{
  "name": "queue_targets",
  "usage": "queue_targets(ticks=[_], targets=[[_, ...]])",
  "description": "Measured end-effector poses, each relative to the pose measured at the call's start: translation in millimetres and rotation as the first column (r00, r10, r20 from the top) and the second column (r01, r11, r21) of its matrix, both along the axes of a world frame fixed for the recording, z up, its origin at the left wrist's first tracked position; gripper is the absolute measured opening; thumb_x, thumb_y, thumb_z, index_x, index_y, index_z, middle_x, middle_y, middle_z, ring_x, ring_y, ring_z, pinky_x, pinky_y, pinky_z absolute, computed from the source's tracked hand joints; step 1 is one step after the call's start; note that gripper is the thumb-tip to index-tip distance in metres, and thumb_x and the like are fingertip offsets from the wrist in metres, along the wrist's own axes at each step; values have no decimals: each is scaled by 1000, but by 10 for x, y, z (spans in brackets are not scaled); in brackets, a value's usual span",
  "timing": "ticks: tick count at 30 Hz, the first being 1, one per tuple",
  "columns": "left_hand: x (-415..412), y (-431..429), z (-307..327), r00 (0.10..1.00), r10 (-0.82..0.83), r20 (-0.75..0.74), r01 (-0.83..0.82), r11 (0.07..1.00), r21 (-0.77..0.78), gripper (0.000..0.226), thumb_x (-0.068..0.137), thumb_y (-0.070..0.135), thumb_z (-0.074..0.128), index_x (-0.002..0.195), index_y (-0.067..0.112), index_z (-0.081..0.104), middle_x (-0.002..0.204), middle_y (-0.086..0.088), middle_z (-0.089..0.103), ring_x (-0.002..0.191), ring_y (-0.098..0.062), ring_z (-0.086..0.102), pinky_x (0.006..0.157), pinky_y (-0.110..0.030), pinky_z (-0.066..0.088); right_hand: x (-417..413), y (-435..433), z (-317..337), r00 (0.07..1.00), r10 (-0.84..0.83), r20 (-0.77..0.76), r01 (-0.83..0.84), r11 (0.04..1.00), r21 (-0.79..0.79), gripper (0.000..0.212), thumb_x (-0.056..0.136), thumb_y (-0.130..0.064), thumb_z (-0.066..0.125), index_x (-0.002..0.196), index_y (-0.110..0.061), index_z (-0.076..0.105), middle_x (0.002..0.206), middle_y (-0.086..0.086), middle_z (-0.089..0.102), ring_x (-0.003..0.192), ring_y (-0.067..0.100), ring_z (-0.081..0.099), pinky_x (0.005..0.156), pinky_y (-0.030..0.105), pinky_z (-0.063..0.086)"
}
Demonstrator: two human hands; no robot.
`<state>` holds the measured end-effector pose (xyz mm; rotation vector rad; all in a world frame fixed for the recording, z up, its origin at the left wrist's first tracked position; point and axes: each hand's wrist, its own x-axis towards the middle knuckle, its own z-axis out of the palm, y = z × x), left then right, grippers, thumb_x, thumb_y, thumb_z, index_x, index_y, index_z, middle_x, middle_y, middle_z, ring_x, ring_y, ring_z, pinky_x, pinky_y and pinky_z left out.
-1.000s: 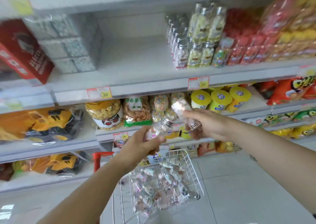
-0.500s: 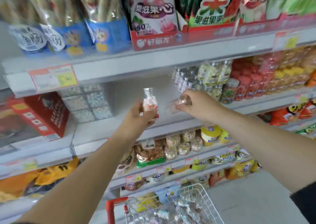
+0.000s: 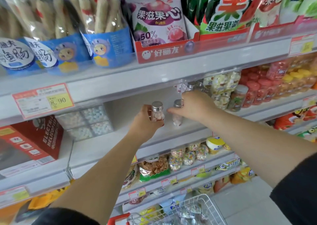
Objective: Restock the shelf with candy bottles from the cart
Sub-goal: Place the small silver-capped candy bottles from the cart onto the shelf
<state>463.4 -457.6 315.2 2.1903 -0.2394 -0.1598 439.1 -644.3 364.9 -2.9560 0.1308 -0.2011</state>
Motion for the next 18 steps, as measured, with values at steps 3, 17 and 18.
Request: queue_targets(ticks=[3,17,18], targets=[[5,-8,-76,1000,-9,-5,9,1000,30,58,73,30,85,114,26,44,106,3,65,94,-18,64,88,-42,53,-18,-38,22,997,74,-17,-70,988,139,73,76,-62,71,132,-18,54,113,-3,65,104,20,61,75,26,41],[-89,170,-18,980,-200,11,197,971,133,45,79,34,80,118,25,62,105,15,67,98,-3,65,88,-23,49,133,76,-302,999,21,27,-33,799,601,35,89,-20,70,121,-11,62,103,3,72,87,20,70,82,41,58],[-86,174,-21,978,-210,13,206,967,151,43,80,33,79,118,25,63,105,15,67,97,-2,64,86,-21,48,101,60,-324,1000,21,-1,-15,750,661,41,91,-17,68,130,-9,58,106,6,72,87,22,72,83,43,59]])
